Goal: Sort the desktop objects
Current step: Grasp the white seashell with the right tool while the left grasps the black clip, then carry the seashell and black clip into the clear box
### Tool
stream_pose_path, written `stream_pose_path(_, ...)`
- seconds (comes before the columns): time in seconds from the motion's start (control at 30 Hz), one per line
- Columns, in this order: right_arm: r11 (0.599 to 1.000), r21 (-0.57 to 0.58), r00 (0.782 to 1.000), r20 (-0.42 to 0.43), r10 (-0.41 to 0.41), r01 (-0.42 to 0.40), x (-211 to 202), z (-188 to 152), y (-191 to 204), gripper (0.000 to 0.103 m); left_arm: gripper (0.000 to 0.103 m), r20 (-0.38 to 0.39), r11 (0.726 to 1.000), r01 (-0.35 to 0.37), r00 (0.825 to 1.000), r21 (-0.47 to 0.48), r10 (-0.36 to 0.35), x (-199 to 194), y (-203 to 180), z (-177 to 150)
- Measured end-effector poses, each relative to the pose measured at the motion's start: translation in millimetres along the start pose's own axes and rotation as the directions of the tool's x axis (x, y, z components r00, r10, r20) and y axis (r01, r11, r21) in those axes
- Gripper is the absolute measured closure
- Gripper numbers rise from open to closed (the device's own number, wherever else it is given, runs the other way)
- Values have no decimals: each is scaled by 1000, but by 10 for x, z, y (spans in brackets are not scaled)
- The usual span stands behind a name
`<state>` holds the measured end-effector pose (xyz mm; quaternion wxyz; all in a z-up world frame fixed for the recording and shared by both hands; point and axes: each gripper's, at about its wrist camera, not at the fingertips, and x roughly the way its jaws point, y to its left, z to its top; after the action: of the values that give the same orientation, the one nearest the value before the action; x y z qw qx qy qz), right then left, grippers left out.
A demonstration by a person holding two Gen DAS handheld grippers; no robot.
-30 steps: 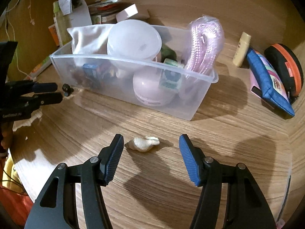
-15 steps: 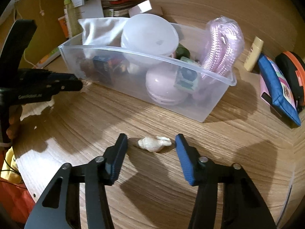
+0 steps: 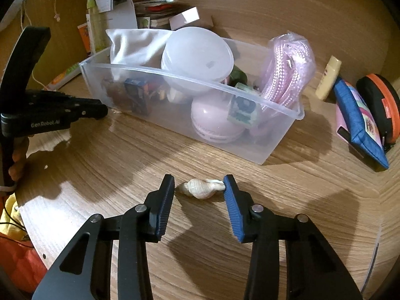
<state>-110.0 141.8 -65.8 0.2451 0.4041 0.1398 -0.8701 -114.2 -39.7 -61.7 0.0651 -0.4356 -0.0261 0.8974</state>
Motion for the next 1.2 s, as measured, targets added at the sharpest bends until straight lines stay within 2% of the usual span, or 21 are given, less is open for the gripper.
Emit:
stream_pose_path(0.27,1000,-8,1000,27,-4,4,-67,55,49,66,85,27,999,38,999,0,-38,-145,-43,-28)
stream_pose_path(0.43,1000,-9,998,60,-14,15,-149,135,45,66,85,63,997,63,996,36,-66,-270,-222,35)
stream_pose_path(0.67,999,-4,992,118,-32,33,-314,238,27,66,85,122,993,81,988,87,-91,-546,-259,99)
stream_pose_path(0.8,999,4,987,155,-40,40,-396,311,-8,66,85,147,990,92,983,107,-107,-521,-275,283)
stream_pose_path(1.2,999,16,973,225,-46,44,-504,527,-96,66,85,189,985,118,972,123,-140,-572,-349,492)
